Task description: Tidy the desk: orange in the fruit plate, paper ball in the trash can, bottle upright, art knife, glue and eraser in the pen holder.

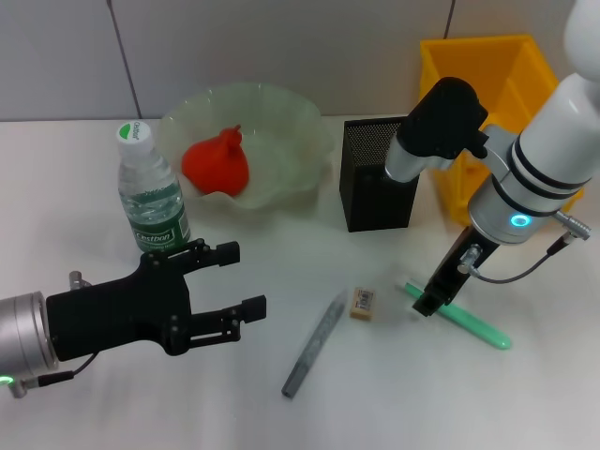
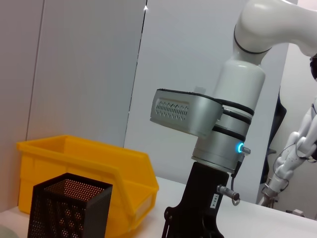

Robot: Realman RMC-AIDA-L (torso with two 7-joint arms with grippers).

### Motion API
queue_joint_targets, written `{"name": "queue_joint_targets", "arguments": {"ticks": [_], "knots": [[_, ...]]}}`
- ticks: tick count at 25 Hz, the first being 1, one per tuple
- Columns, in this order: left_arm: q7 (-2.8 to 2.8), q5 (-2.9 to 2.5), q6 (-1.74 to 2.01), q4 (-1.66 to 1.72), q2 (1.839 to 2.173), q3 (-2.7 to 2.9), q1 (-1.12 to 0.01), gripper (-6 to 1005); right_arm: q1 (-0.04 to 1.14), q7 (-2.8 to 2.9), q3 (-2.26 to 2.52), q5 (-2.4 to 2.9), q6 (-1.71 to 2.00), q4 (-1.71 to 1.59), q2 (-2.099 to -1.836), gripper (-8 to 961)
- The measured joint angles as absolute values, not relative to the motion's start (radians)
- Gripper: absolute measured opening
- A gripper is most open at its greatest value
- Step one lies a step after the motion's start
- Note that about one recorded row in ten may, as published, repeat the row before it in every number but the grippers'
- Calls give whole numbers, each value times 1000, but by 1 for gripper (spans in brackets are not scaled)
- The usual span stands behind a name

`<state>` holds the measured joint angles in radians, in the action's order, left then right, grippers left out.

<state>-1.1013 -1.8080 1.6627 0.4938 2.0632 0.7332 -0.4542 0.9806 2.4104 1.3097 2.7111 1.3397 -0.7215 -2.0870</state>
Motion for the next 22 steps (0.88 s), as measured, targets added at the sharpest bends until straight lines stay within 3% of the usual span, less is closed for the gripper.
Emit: {"name": "queue_joint_targets", "arguments": {"ticks": [11, 17, 22], "knots": [[-1101, -1799, 1661, 494, 2063, 733, -457, 818, 982, 2407, 1327, 2704, 1314, -713, -2088, 437], [-1101, -1798, 1661, 494, 2062, 733, -457, 818, 985, 2407, 1327, 2704, 1313, -702, -2088, 333], [-1101, -1798, 1661, 494, 2062, 733, -457, 818, 986, 2407, 1327, 2704, 1313, -696, -2088, 333]]}}
